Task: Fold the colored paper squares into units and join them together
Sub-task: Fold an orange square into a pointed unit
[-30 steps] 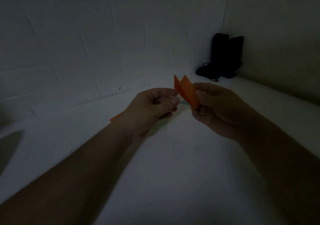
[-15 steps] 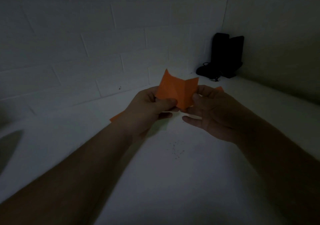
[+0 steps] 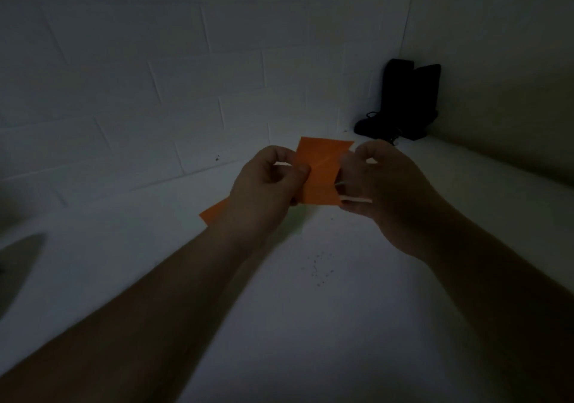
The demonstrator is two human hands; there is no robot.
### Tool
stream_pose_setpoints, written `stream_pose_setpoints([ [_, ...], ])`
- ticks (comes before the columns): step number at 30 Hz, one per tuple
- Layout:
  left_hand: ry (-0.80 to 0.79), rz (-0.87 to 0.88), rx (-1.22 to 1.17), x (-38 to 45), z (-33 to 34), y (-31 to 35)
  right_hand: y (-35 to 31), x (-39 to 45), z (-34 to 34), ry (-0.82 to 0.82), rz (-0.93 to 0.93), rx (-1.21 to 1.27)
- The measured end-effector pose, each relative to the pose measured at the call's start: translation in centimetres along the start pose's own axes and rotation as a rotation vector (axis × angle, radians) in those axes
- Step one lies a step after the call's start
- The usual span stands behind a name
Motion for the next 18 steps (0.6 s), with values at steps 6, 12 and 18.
stream_pose_setpoints([
  [6,-0.082,-0.034,-0.112,0.1,0.4,-0.4,-0.5,-0.7,-0.2,0.156,-0.109,-0.306],
  [12,-0.163,-0.09,-0.382,-0.1,0.9,0.2,-0.4,-0.3,-1.4,0.2,-0.235,-0.546],
  [18,-0.123,0.025,-0.216,-0.1,0.0,0.7,0.6,0.2,-1.1,-0.069,-0.087,-0.264],
])
Point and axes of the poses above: each hand's wrist, its own x-axis towards the middle knuckle, its own z-axis out of the palm, y = z × x, the point moved 5 cm from there along x, towards the middle knuckle, and after that the axes turned 11 degrees about -y, right-handed, at the moved point
